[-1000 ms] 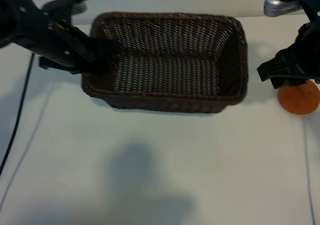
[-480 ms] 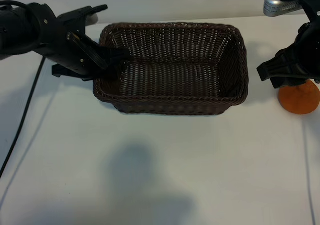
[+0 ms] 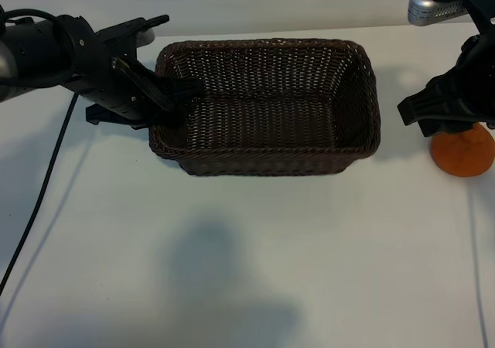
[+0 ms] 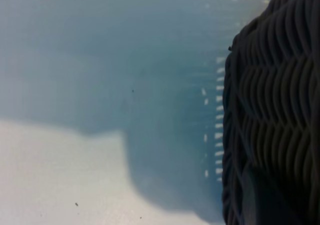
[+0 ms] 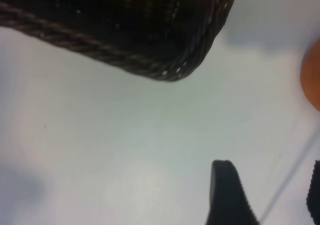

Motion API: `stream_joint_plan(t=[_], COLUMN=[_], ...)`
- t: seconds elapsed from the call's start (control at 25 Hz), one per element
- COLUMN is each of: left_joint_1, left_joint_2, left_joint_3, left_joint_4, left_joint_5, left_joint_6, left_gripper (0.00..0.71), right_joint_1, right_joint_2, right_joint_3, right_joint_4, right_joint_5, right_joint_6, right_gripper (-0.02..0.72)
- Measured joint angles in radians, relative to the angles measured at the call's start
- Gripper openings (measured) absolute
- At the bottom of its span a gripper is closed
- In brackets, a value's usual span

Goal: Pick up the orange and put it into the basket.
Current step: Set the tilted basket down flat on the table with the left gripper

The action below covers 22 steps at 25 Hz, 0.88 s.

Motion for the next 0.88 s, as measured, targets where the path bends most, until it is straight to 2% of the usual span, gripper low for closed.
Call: stream_joint_plan(t=[0.88], left_joint_1=[0.0], left_joint_2=[0.024], left_joint_3=[0.001], left_joint_4=[-0.001], left_joint_5=[-0.015], left_joint_6=[-0.024], left_gripper=[0.147], right_joint_1=[0.0], right_joint_2=[0.0], right_joint_3=[0.0], right_joint_4=[0.0], right_joint_5=[0.0], right_joint_6=[0.0], right_gripper=[0.396])
